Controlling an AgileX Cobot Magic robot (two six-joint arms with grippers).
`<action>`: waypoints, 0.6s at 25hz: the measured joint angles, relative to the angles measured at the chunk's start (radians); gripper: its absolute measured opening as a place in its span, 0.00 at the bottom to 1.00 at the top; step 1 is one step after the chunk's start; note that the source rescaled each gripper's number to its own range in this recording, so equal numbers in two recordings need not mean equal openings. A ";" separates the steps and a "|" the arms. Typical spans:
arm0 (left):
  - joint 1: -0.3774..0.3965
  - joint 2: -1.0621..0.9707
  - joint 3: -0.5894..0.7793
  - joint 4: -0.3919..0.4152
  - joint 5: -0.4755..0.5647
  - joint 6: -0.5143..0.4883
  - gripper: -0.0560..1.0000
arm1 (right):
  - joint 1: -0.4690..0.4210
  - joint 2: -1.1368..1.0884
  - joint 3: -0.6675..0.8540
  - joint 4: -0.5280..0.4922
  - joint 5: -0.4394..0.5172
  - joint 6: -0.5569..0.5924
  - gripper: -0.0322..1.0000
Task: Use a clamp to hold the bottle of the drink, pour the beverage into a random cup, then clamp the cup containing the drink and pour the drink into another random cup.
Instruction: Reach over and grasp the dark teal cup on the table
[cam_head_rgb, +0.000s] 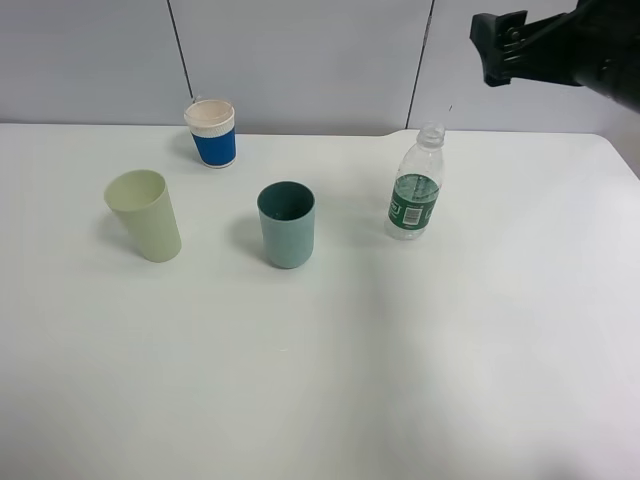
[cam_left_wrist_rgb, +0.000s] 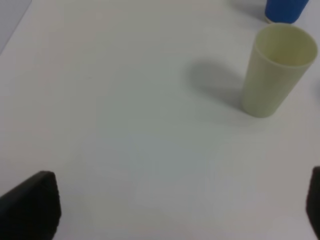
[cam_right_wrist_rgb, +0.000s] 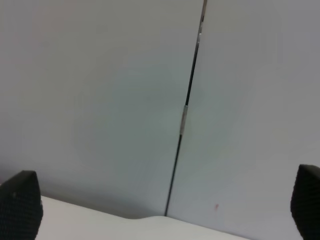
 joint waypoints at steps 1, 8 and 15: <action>0.000 0.000 0.000 0.000 0.000 0.000 1.00 | -0.018 -0.030 0.000 -0.025 0.055 0.000 0.99; 0.000 0.000 0.000 0.000 0.000 0.000 1.00 | -0.111 -0.248 0.000 -0.099 0.387 0.041 0.99; 0.000 0.000 0.000 0.000 0.000 0.000 1.00 | -0.111 -0.505 0.000 -0.203 0.652 0.129 0.99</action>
